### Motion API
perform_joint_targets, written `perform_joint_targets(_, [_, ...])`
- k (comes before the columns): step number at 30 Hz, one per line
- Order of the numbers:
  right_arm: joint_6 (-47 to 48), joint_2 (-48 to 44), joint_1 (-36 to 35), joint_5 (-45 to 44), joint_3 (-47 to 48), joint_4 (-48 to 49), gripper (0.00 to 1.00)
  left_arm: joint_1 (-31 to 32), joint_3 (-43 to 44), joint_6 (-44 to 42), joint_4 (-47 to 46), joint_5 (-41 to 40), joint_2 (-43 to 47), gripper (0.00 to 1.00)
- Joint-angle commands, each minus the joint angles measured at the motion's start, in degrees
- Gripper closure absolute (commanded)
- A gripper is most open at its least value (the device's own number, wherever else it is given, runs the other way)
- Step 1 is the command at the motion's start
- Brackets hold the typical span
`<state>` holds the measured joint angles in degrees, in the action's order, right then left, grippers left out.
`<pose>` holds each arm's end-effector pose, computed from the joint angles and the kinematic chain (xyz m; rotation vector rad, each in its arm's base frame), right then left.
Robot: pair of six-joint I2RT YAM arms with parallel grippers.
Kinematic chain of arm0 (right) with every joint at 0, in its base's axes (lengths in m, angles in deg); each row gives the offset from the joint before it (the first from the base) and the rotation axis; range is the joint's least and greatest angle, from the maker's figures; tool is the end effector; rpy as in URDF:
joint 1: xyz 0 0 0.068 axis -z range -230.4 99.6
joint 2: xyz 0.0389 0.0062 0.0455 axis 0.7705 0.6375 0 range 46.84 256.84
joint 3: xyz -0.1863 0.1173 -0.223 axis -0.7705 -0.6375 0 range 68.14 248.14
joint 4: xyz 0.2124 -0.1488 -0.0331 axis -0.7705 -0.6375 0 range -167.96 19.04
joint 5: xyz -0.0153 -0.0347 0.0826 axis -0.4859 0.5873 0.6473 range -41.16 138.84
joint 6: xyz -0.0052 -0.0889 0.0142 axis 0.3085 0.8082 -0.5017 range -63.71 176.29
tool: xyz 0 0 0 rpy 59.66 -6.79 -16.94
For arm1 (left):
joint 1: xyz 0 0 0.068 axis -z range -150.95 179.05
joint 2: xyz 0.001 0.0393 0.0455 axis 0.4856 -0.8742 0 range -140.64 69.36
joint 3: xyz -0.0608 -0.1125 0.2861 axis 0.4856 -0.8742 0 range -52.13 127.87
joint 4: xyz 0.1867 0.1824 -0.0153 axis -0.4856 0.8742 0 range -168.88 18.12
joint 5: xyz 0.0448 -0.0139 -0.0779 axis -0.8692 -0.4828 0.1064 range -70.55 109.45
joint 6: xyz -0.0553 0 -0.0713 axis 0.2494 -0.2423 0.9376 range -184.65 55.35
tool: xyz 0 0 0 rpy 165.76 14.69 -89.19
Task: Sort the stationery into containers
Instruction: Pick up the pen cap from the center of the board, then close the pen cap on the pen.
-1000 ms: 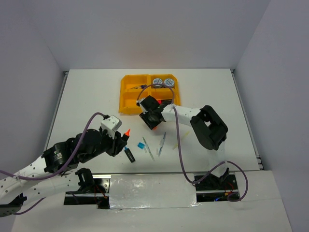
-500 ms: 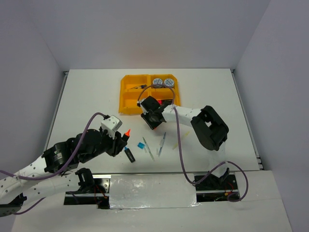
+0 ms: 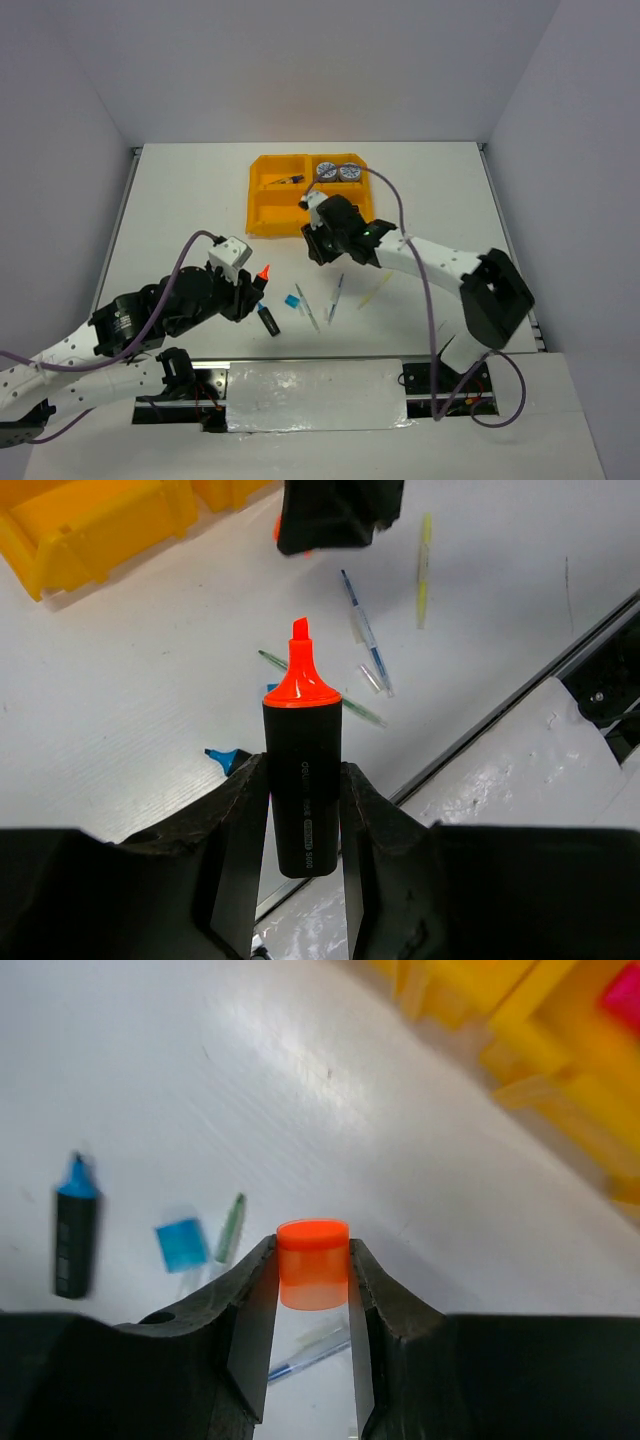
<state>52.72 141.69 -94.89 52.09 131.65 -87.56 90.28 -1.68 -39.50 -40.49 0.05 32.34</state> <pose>0.2748 0.2765 0.2273 -0.8836 2.2917 0.4481 0.0890 -0.1066 0.3495 0.4172 1.9934 -0.6311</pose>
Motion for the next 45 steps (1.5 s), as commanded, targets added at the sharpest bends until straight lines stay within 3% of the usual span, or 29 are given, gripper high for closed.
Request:
perform_joint_targets(1, [-8.0, -10.7, -0.2, -7.2, 0.8, 6.8, 1.0, 0.1, 1.2, 3.3, -4.1, -2.6, -0.4, 1.0])
perform_joint_targets(6, [-19.9, -24.0, -0.5, -12.3, -1.7, 8.7, 1.0, 0.2, 1.1, 4.6, -8.7, -6.9, -5.8, 1.0])
perform_joint_targets(9, [-22.4, -29.1, -0.8, -7.8, -3.6, 12.9, 1.0, 0.4, 0.7, 3.7, -15.3, -4.6, -9.4, 1.0])
perform_joint_targets(11, [-20.6, -31.5, -0.8, 1.2, -7.5, 22.1, 1.0, 0.5, -0.1, 2.7, -22.3, 2.5, -10.0, 1.0])
perform_joint_targets(16, [-21.4, -39.7, -0.7, 14.2, -12.4, 35.8, 1.0, 0.6, -5.4, 1.6, -37.7, 22.5, -6.8, 1.0])
perform_joint_targets(21, [-30.5, -44.7, -0.8, 31.4, -19.9, 58.2, 1.0, 0.6, -10.5, 3.2, -52.4, 32.3, -2.3, 1.0])
perform_joint_targets(22, [-31.7, -45.0, -0.9, 32.7, -20.6, 64.4, 1.0, 0.6, -10.8, 3.7, -54.0, 33.5, -1.9, 1.0])
perform_joint_targets(27, [-36.8, -47.3, -1.1, 35.5, -23.6, 77.4, 1.0, 0.6, -11.7, 6.6, -63.2, 38.6, -1.9, 1.0])
perform_joint_targets(34, [-34.0, -48.6, -3.9, 30.0, -26.4, 82.0, 1.0, 0.6, -13.0, 10.6, -75.4, 40.8, -5.0, 1.0])
perform_joint_targets(45, [-34.0, -50.0, -3.9, 28.1, -28.0, 81.1, 1.0, 0.6, -14.2, 10.2, -77.9, 41.5, -5.2, 1.0])
